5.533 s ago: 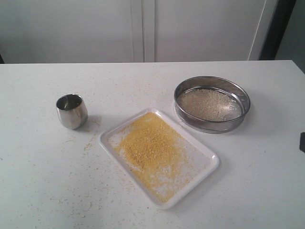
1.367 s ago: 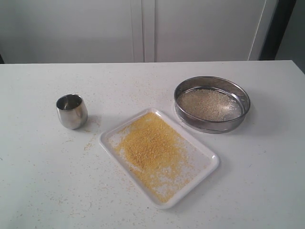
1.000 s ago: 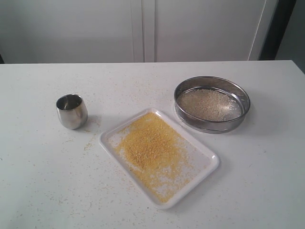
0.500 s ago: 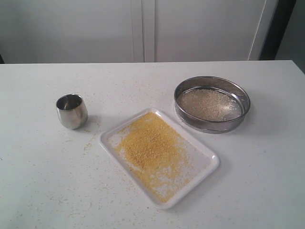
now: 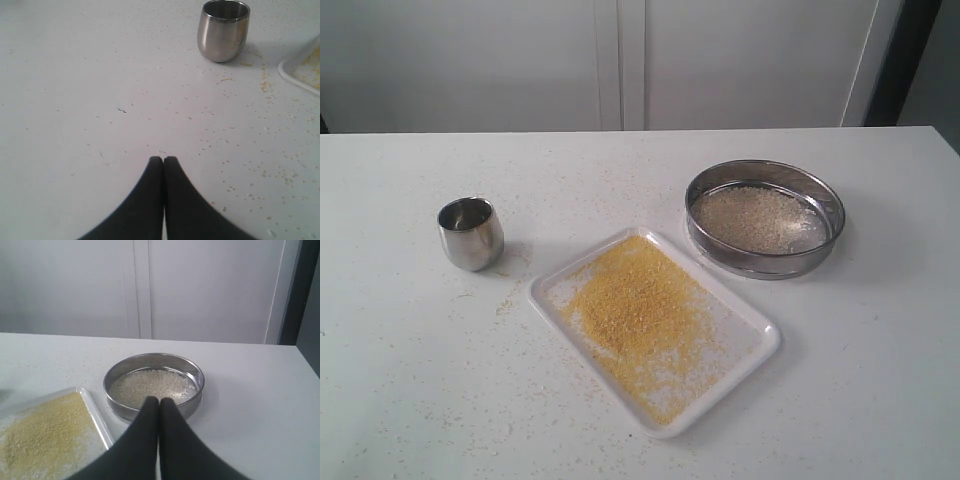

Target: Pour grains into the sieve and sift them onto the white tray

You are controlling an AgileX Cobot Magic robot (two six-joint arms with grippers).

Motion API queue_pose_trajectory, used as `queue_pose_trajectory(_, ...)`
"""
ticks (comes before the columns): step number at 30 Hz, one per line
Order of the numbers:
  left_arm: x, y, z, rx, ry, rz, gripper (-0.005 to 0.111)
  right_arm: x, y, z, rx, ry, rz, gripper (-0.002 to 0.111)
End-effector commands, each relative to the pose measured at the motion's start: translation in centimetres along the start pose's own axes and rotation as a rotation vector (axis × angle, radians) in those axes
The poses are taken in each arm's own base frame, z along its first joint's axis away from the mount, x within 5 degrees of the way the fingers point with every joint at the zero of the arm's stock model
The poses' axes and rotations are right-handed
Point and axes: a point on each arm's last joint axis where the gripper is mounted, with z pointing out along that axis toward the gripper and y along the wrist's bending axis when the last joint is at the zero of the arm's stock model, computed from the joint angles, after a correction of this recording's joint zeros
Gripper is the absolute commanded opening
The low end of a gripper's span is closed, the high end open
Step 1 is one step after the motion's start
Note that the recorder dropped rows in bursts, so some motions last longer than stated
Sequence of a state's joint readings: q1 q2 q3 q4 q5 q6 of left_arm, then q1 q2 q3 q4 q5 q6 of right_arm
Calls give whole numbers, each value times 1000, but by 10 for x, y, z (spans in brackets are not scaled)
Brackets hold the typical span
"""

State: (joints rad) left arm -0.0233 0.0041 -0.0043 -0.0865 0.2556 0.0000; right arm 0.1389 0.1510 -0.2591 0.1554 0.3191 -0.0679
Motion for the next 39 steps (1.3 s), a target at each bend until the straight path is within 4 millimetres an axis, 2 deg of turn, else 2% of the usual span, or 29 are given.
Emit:
queue_pose_trajectory(1, 1, 0, 0, 1, -2, -6, 0, 13, -2, -1, 12, -6, -22, 0)
queue_pose_trajectory(15, 1, 0, 0, 1, -2, -6, 0, 74, -7, 5, 20, 69, 3, 0)
queue_pose_trajectory(20, 1, 0, 0, 1, -2, -6, 0, 79, -7, 5, 19, 116, 3, 0)
queue_pose_trajectory(39, 1, 0, 0, 1, -2, -6, 0, 79, -7, 5, 18, 124, -8, 0)
